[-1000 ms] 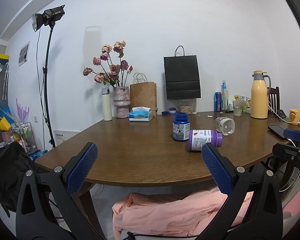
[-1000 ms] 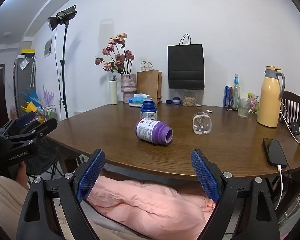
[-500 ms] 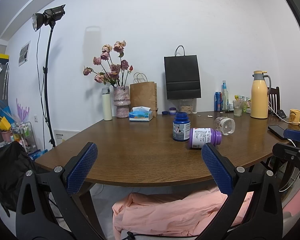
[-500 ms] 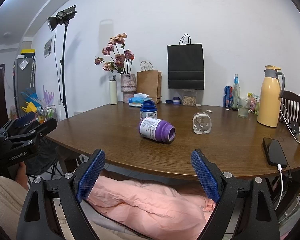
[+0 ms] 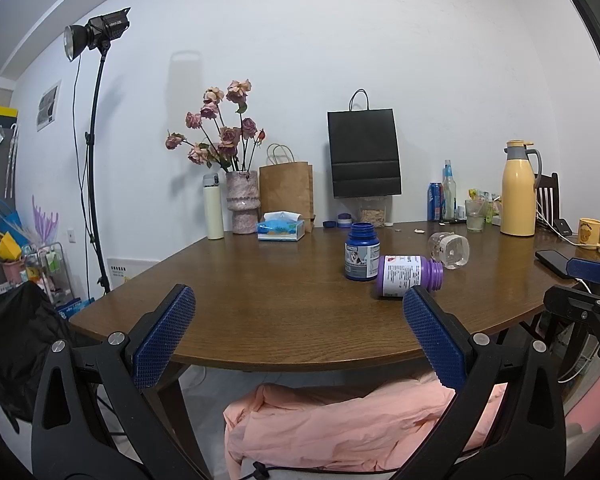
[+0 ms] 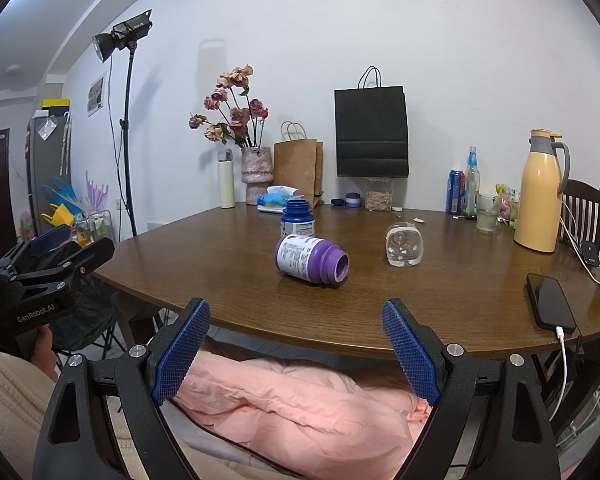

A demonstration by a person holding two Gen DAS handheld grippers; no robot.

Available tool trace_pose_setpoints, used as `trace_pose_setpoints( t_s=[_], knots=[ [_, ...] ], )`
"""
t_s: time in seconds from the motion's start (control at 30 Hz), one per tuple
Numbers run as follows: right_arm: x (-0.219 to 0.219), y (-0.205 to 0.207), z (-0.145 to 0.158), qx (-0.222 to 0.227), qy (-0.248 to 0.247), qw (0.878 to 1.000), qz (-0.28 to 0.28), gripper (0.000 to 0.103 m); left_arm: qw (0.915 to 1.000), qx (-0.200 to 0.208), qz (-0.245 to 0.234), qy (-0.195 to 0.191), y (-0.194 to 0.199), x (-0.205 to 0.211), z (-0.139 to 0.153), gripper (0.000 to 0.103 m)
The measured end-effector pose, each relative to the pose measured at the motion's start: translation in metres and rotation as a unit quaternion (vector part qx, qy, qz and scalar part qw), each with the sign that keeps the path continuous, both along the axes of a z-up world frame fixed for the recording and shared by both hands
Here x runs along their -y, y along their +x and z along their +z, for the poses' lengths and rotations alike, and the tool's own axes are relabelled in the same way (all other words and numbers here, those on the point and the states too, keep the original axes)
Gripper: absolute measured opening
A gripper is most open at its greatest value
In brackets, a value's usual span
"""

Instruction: Flip cup upright

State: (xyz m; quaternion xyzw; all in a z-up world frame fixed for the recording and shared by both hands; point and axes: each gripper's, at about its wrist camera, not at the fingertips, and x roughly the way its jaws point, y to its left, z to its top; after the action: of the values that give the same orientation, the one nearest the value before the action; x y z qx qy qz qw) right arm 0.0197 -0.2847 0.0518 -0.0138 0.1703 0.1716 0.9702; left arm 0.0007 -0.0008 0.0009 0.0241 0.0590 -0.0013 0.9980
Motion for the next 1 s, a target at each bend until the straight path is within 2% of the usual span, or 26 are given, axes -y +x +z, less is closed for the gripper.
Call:
trace_pose_setpoints(
  t_s=[1.0],
  knots=[
    [0.0013,0.0016,0.0010,-0.002,0.000,1.000,0.001,0.092,1.0000,-0.002,-0.001,0.000,-0.0025,-0.0012,0.0006,0.103]
  ],
)
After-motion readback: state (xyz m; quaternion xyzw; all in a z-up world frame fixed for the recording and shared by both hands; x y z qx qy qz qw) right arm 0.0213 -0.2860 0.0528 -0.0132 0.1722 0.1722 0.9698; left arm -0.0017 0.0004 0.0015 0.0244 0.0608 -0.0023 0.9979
